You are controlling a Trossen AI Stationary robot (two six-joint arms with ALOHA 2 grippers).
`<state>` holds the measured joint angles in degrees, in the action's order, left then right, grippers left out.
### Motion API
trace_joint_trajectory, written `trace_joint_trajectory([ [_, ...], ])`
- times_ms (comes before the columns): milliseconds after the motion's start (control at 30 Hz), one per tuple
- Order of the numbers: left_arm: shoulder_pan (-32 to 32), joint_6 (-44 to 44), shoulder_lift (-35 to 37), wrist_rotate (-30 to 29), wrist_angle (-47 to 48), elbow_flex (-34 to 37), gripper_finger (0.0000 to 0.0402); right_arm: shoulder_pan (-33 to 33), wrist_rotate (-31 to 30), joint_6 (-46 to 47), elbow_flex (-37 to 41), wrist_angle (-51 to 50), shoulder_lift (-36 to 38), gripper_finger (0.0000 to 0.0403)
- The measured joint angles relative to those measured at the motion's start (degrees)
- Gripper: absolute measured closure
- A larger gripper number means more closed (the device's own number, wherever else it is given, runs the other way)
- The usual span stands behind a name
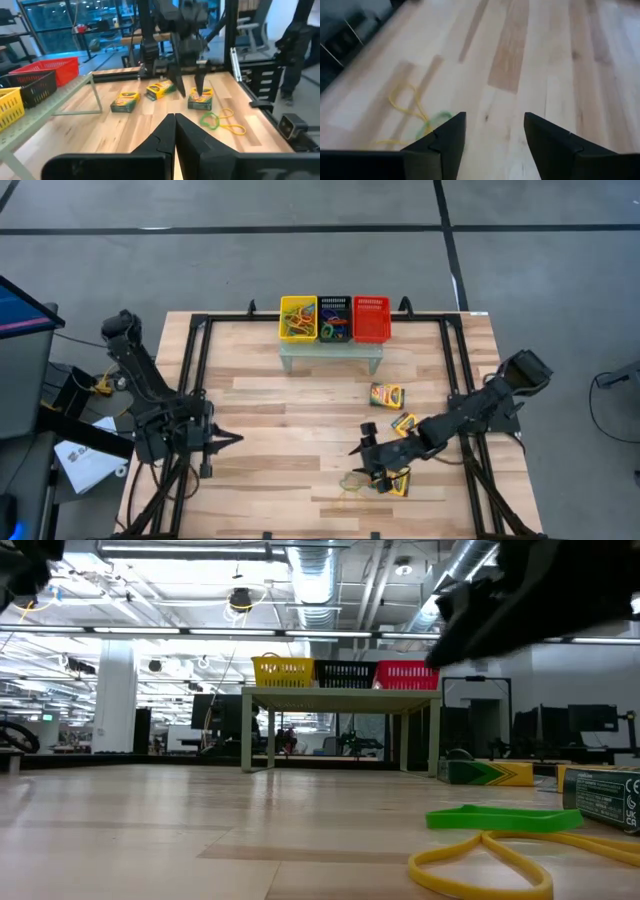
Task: Pick & Place Office Desk Supplies
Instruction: Put the small green rubber band into the yellow bin on the shelf
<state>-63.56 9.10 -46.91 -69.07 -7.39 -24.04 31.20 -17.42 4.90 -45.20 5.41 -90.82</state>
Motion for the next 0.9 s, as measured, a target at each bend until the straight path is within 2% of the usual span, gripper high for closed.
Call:
trace_joint_trajectory([
  [133, -1.61, -3.82, 6.88, -0.71, -1.90, 2.11, 0.0401, -1.46, 4.54, -0.24, -4.26, -3.29, -4.82, 0.0202],
  [200, -1.82, -7.94, 12.19, 0.97, -2.21, 2.13, 0.0401, -2.08, 6.31, -0.46, -6.14, -5.29, -7.03, 0.0203],
  [267, -1.42, -12.53, 19.07, 6.94, -2.81, 2.13, 0.0401, -2.58, 8.01, -1.19, -7.92, -7.49, -9.09, 0.0203],
  [433, 1.96, -19.93, 35.64, 26.13, -3.96, 2.09, 0.0401, -2.87, 8.63, -2.09, -12.71, -14.23, -12.84, 0.0203],
  [533, 4.10, -25.23, 42.69, 34.80, -3.50, 2.09, 0.0401, -3.08, 8.76, -2.07, -14.30, -15.73, -14.23, 0.0203],
  [600, 5.02, -28.12, 46.57, 38.03, -2.49, 2.09, 0.0401, -3.19, 9.54, -1.99, -14.63, -15.62, -14.58, 0.0203],
  [733, 5.86, -31.39, 46.43, 38.35, 0.17, 1.49, 0.0401, -3.53, 10.11, -1.95, -14.60, -16.40, -15.41, 0.0204],
  [900, 5.85, -28.93, 46.38, 39.55, 3.94, 1.43, 0.0401, -3.59, 10.34, -1.98, -14.58, -17.18, -16.56, 0.0204],
])
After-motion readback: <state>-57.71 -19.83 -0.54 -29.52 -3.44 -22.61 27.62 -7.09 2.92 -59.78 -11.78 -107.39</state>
